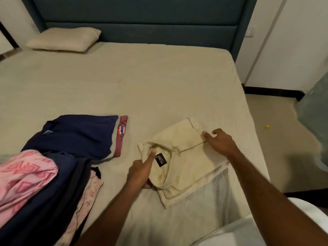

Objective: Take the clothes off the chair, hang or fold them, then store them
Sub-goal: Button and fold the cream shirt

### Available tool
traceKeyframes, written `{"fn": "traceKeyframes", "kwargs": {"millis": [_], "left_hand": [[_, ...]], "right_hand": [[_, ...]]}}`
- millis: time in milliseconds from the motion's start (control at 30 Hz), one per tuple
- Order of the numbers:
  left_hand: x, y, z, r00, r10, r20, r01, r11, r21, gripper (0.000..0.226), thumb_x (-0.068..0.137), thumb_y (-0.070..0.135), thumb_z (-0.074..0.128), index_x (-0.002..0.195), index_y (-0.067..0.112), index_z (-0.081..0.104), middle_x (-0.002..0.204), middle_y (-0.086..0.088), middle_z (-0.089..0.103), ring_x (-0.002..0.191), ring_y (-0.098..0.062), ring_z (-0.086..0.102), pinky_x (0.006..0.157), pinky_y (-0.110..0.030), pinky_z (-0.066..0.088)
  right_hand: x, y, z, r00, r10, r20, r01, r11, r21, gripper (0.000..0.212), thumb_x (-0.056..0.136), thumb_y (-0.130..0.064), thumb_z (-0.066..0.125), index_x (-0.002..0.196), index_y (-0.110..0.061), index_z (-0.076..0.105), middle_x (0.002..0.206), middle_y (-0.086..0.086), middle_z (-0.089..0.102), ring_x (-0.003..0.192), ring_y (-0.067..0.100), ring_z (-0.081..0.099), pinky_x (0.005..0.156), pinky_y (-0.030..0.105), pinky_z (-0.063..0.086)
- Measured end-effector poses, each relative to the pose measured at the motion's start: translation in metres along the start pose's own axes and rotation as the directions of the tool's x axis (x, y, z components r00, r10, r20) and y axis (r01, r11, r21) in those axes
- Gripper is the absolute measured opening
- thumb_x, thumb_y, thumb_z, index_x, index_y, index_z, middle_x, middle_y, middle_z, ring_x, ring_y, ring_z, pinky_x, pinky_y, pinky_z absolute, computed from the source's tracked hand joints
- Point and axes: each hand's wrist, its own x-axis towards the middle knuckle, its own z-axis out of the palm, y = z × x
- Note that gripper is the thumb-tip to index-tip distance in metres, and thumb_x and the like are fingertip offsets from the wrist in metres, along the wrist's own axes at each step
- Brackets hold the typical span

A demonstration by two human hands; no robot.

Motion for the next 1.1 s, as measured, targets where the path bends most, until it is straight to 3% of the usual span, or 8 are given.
{"fn": "traceKeyframes", "kwargs": {"millis": [100,200,367,567,700,833,1000,1100], "left_hand": [[-0.009,0.001,0.008,0.996,0.087,-0.016,-0.084,0.99,0.115,0.06,0.067,0.069,0.072,0.103,0.021,0.07,0.101,-0.006,0.073,0.093,-0.03,0.07,0.077,-0.044,0.062],[-0.013,0.006,0.014,0.986,0.163,-0.018,-0.162,0.985,0.05,0.042,0.081,0.049,0.067,0.113,0.022,0.063,0.109,-0.001,0.07,0.105,-0.027,0.066,0.094,-0.042,0.055],[-0.011,0.049,-0.011,0.947,0.32,-0.023,-0.321,0.944,-0.08,0.021,0.095,0.006,0.06,0.108,0.021,0.051,0.098,0.008,0.06,0.102,-0.017,0.059,0.079,-0.025,0.047],[0.022,0.154,-0.149,0.847,0.531,-0.007,-0.517,0.828,0.217,0.045,0.087,0.013,0.075,0.125,0.015,0.05,0.114,-0.004,0.059,0.101,-0.021,0.054,0.078,-0.027,0.041],[0.048,0.194,-0.267,0.869,0.484,-0.097,-0.421,0.829,0.368,0.053,0.083,0.014,0.081,0.128,0.01,0.053,0.12,-0.009,0.057,0.107,-0.027,0.055,0.086,-0.034,0.046],[0.07,0.17,-0.34,0.887,0.426,-0.176,-0.268,0.787,0.556,0.053,0.083,0.015,0.081,0.128,0.008,0.054,0.131,-0.015,0.056,0.109,-0.029,0.054,0.089,-0.039,0.047],[0.086,0.112,-0.347,0.979,0.188,-0.084,-0.058,0.643,0.764,0.046,0.087,0.022,0.078,0.123,0.008,0.053,0.115,-0.014,0.059,0.095,-0.034,0.065,0.063,-0.043,0.059],[0.097,0.11,-0.336,0.95,0.294,-0.104,-0.073,0.535,0.841,0.065,0.084,0.041,0.079,0.133,0.009,0.049,0.129,-0.016,0.058,0.113,-0.036,0.06,0.079,-0.039,0.054]], "right_hand": [[0.006,-0.001,0.0,0.962,0.034,0.271,-0.111,0.955,0.276,0.067,0.089,-0.053,0.071,0.135,-0.006,0.059,0.13,0.011,0.065,0.113,0.029,0.064,0.096,0.043,0.054],[0.001,0.001,-0.003,0.941,-0.012,0.337,-0.161,0.863,0.479,0.045,0.086,-0.025,0.08,0.126,-0.009,0.064,0.116,0.011,0.072,0.102,0.029,0.068,0.079,0.039,0.057],[-0.016,-0.008,-0.013,0.941,-0.108,0.322,-0.141,0.737,0.661,0.045,0.082,-0.009,0.078,0.125,-0.016,0.066,0.114,0.01,0.075,0.107,0.032,0.07,0.086,0.043,0.056],[-0.037,-0.125,0.019,0.955,-0.242,0.173,-0.045,0.458,0.888,0.042,0.085,0.002,0.071,0.125,-0.009,0.065,0.114,0.015,0.075,0.101,0.031,0.073,0.086,0.047,0.06],[-0.052,-0.225,0.073,0.932,-0.304,0.198,-0.087,0.343,0.935,0.04,0.084,0.005,0.072,0.121,-0.01,0.067,0.11,0.012,0.076,0.098,0.029,0.074,0.085,0.047,0.061],[-0.062,-0.287,0.136,0.916,-0.249,0.316,-0.193,0.415,0.889,0.039,0.077,-0.003,0.082,0.112,-0.013,0.067,0.107,0.012,0.076,0.094,0.03,0.074,0.081,0.047,0.062],[-0.07,-0.279,0.198,0.939,-0.13,0.318,-0.05,0.864,0.5,0.069,0.07,-0.034,0.087,0.129,-0.011,0.058,0.125,0.011,0.065,0.114,0.033,0.064,0.096,0.041,0.056],[-0.063,-0.264,0.19,0.939,-0.137,0.316,-0.022,0.891,0.453,0.073,0.057,-0.055,0.084,0.115,-0.015,0.064,0.116,0.009,0.069,0.106,0.032,0.068,0.085,0.049,0.061]]}}
